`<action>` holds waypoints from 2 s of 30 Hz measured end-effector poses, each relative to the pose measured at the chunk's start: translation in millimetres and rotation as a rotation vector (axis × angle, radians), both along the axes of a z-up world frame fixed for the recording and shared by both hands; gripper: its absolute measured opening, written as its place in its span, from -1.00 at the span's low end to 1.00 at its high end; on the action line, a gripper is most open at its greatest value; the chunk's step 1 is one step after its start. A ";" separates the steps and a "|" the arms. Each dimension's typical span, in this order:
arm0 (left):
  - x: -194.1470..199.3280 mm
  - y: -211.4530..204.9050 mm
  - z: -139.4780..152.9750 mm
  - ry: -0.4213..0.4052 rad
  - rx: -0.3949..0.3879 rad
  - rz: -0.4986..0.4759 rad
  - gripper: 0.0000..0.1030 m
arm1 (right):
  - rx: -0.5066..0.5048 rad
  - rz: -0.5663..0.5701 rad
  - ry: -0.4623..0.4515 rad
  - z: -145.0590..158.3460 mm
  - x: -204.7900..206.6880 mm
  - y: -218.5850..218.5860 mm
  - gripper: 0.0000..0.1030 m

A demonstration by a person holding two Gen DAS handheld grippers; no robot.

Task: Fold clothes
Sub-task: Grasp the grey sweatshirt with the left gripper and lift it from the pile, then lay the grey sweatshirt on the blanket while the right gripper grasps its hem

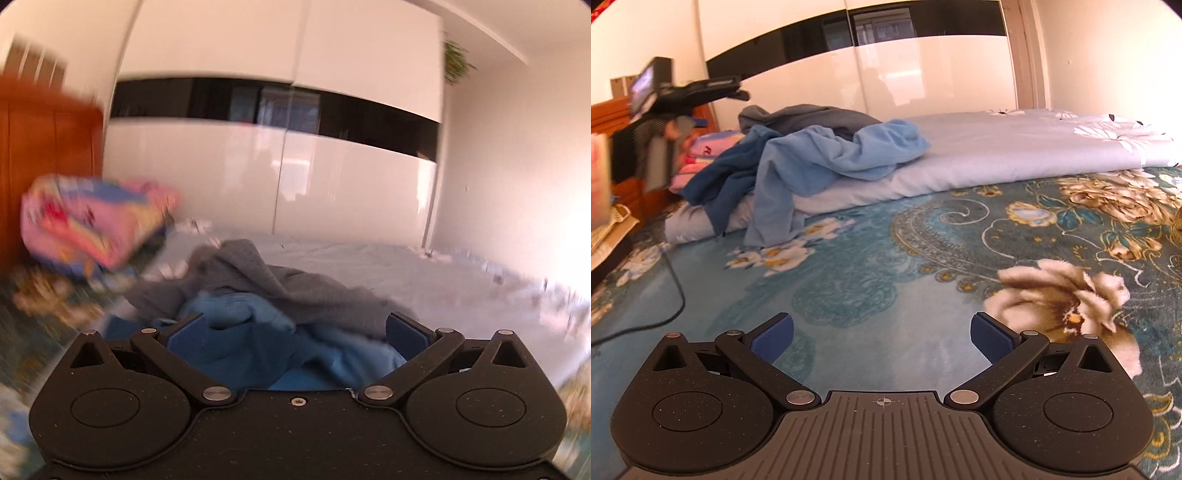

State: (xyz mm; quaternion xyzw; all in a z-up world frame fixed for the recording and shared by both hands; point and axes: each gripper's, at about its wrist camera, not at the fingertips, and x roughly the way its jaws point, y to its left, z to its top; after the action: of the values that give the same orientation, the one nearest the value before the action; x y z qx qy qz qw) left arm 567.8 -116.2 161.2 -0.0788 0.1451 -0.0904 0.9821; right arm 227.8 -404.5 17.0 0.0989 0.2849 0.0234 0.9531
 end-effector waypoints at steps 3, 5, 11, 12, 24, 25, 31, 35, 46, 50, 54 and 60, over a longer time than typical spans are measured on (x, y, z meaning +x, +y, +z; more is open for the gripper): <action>29.0 -8.4 3.3 -0.019 0.003 0.036 0.97 | -0.009 0.000 0.003 -3.4 5.1 -3.8 1.00; 45.5 -14.0 5.8 0.000 0.002 0.032 0.96 | -0.016 -0.002 0.004 -6.9 7.6 -5.5 1.00; 83.3 -18.3 -2.5 0.071 -0.140 0.038 0.87 | -0.002 0.019 0.026 -19.5 16.4 -4.8 1.00; 87.4 -20.1 -4.6 0.082 -0.149 0.031 0.86 | -0.001 0.027 0.025 -21.0 18.0 -3.4 0.99; 130.1 -27.7 -30.9 0.221 -0.253 0.067 -0.84 | 0.046 0.038 0.037 -39.7 25.7 -0.9 1.00; 126.9 -26.2 -31.6 0.201 -0.265 0.063 -0.84 | 0.051 0.032 0.039 -40.8 24.7 -3.0 1.00; 96.6 -26.8 -17.0 0.102 -0.275 0.057 -0.92 | 0.056 0.012 0.033 -38.2 17.6 -10.1 1.00; 74.7 -10.7 9.0 0.067 -0.323 0.066 -0.94 | 0.053 0.011 0.011 -25.7 8.5 -11.0 1.00; -37.2 44.9 154.0 -0.123 -0.380 0.010 -0.96 | -0.010 -0.002 -0.123 45.5 -40.7 -9.1 1.00; -104.6 58.1 211.4 -0.216 -0.367 -0.090 -0.96 | -0.031 0.003 -0.177 72.8 -63.0 -1.4 1.00; -178.9 66.5 252.7 -0.269 -0.327 -0.185 -0.95 | -0.026 0.013 -0.224 94.7 -89.0 10.1 1.00; -278.3 76.2 271.6 -0.277 -0.273 -0.287 -0.95 | -0.034 0.053 -0.274 113.8 -131.3 31.1 1.00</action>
State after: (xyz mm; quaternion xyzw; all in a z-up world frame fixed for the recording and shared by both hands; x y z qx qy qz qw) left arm 289.4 -40.0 432.8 -0.1763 0.0050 -0.2576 0.9500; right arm 96.5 -373.4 130.8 0.0709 0.1550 0.0570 0.9837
